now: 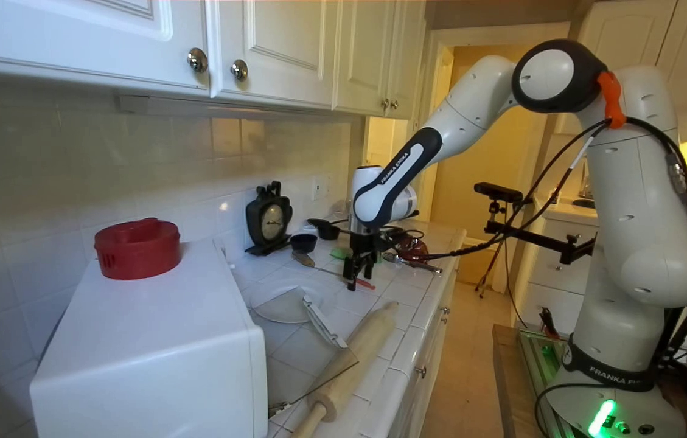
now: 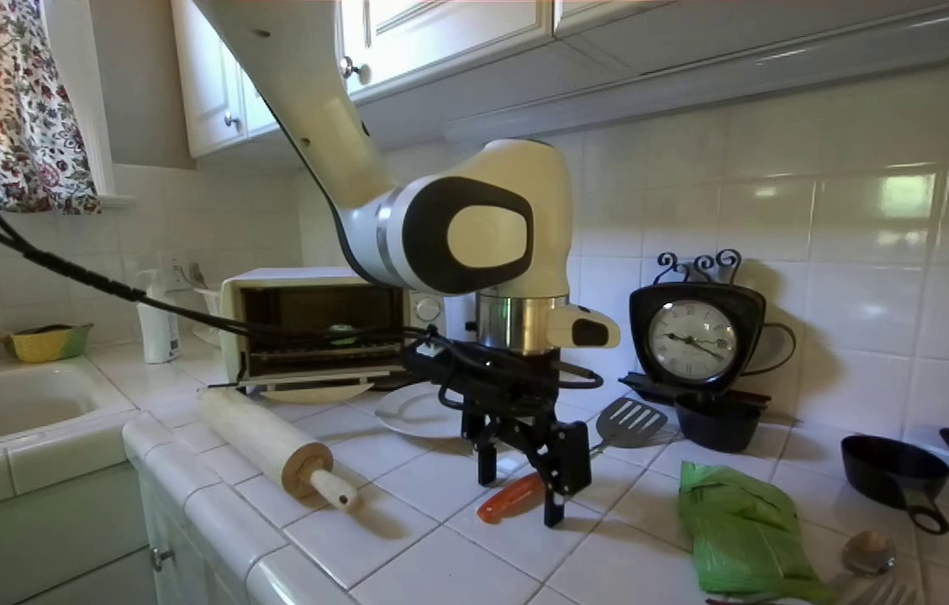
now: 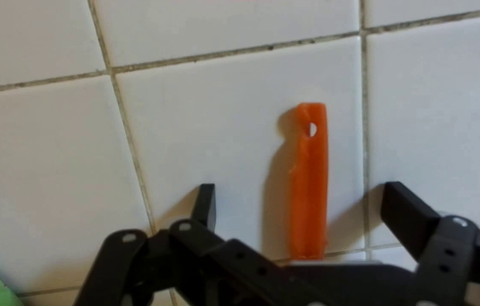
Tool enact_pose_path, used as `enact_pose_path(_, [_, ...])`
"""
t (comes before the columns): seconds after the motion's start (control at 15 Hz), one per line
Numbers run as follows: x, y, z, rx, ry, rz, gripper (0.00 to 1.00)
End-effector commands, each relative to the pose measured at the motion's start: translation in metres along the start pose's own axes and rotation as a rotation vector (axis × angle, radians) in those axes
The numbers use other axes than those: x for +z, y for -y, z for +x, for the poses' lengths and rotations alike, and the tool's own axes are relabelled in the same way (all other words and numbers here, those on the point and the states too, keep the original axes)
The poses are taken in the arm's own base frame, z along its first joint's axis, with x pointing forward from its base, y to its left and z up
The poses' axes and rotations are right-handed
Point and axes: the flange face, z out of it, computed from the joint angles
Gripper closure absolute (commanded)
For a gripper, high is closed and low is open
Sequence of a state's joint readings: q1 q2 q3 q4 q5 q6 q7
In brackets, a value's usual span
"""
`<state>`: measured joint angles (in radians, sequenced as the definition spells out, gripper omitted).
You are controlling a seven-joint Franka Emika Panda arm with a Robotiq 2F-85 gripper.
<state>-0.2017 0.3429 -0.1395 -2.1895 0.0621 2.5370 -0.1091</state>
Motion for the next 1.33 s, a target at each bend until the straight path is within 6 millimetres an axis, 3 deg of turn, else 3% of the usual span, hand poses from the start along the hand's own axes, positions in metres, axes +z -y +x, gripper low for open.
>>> enact_pose_path(0.0, [0.004, 0.005, 0.006, 0.001, 0.007, -0.015, 0.0])
enact_pose_path(0.27, [0.002, 0.005, 0.006, 0.001, 0.004, -0.018, 0.0])
enact_pose_path(0.33, [0.002, 0.005, 0.006, 0.002, 0.003, -0.019, 0.25])
enact_pose_path(0.47, [0.001, 0.003, 0.007, 0.004, -0.001, -0.021, 0.33])
enact_pose_path(1.07, [-0.005, 0.014, 0.008, -0.01, -0.01, -0.018, 0.95])
enact_pose_path(1.13, [-0.006, 0.013, 0.008, -0.007, -0.008, -0.02, 1.0])
enact_pose_path(1.27, [-0.006, 0.014, 0.006, -0.005, 0.001, -0.03, 0.95])
